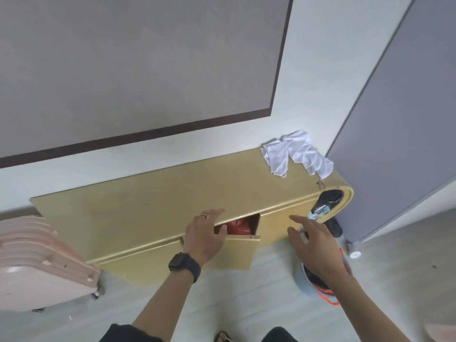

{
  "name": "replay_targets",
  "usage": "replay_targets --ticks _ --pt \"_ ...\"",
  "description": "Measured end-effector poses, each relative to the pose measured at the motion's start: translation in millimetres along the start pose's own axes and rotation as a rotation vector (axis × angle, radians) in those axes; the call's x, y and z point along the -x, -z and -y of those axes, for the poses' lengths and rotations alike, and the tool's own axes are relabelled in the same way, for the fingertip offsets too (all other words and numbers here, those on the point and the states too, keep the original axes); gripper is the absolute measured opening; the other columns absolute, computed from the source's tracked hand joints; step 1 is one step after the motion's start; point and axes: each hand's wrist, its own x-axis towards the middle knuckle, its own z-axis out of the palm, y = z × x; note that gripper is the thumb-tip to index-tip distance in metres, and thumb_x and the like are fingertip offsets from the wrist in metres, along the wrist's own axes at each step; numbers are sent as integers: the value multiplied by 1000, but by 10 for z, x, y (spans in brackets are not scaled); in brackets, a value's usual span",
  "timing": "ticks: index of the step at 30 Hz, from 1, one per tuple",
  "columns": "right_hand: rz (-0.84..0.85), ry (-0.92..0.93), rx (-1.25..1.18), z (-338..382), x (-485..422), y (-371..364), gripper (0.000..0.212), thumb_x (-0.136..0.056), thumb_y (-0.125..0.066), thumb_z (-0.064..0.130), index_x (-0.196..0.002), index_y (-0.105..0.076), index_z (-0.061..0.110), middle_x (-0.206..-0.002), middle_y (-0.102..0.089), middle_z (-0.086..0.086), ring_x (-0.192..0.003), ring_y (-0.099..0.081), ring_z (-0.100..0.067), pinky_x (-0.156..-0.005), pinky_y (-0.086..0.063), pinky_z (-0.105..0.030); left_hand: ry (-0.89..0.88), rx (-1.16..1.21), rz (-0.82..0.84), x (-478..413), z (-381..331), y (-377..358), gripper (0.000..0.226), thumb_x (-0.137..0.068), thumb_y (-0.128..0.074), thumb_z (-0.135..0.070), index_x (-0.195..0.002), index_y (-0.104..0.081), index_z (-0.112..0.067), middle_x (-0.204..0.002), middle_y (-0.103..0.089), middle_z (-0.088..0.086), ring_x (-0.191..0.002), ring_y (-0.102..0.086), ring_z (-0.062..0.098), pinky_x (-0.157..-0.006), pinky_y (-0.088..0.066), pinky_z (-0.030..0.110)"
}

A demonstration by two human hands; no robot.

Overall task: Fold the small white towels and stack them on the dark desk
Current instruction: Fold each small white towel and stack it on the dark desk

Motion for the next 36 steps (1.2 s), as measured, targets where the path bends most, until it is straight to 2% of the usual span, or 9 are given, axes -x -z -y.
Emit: replay_targets --ticks 6,12,16,19,23,29,31,34,36 --pt "156 -97 90 -260 -1021 -347 37 -97 -53 38 -134 -56 33 -136 -57 8 -130 -44 -17 -103 -37 -33 42 -49 138 -936 92 -430 48 -95 -49 -40 -143 -43 -41 -144 -49 -6 -132 -43 17 -109 -35 37" --pt "222 -192 133 -591 -2443 -796 36 -95 -54 42 -128 -58 29 -124 -63 6 -110 -59 -22 -86 -44 -34 166 -90 188 -2043 91 -802 48 -95 -49 -35 -142 -47 -35 -143 -52 0 -131 -45 24 -108 -36 37" --pt "265 -232 157 -800 -3387 -1082 37 -94 -56 41 -127 -60 23 -121 -65 1 -107 -62 -25 -88 -45 -35 231 -122 225 -2649 139 -1066 46 -96 -48 -35 -142 -46 -32 -146 -50 -1 -133 -42 24 -111 -33 37" --pt "283 -234 211 -986 -3970 -1369 39 -96 -55 38 -127 -60 16 -121 -65 -6 -108 -61 -31 -90 -45 -38 271 -115 256 -3025 240 -1298 47 -99 -45 -38 -145 -42 -33 -153 -41 -2 -140 -35 23 -115 -27 37" --pt "296 -230 297 -1221 -4481 -1743 42 -96 -55 39 -128 -57 12 -122 -60 -13 -104 -60 -37 -83 -45 -41 286 -155 329 -3351 421 -1625 53 -100 -41 -40 -151 -29 -35 -162 -24 1 -149 -19 24 -120 -17 41" --pt "277 -266 470 -1397 -4768 -2050 48 -94 -55 53 -116 -54 11 -116 -52 -9 -103 -54 -35 -71 -42 -39 328 -232 508 -3425 789 -1971 66 -100 -29 -56 -153 9 -48 -163 23 -8 -151 18 25 -121 2 56" --pt "267 -249 482 -1377 -4795 -2087 39 -95 -56 46 -109 -54 9 -109 -51 -11 -98 -54 -36 -67 -39 -38 304 -243 525 -3382 832 -1992 67 -100 -27 -57 -151 16 -49 -158 32 -11 -149 24 24 -120 5 57" --pt "290 -229 561 -1350 -4814 -2085 13 -97 -51 14 -108 -54 7 -109 -53 -15 -94 -55 -38 -65 -38 -38 298 -241 531 -3386 829 -1968 69 -100 -27 -57 -151 17 -48 -157 34 -11 -148 27 23 -118 8 56" --pt "299 -227 513 -1320 -4819 -2002 11 -98 -46 10 -105 -54 6 -108 -55 -16 -93 -58 -40 -67 -38 -38 284 -241 558 -3403 825 -1937 70 -100 -29 -56 -152 17 -46 -158 33 -10 -148 27 24 -119 6 57"
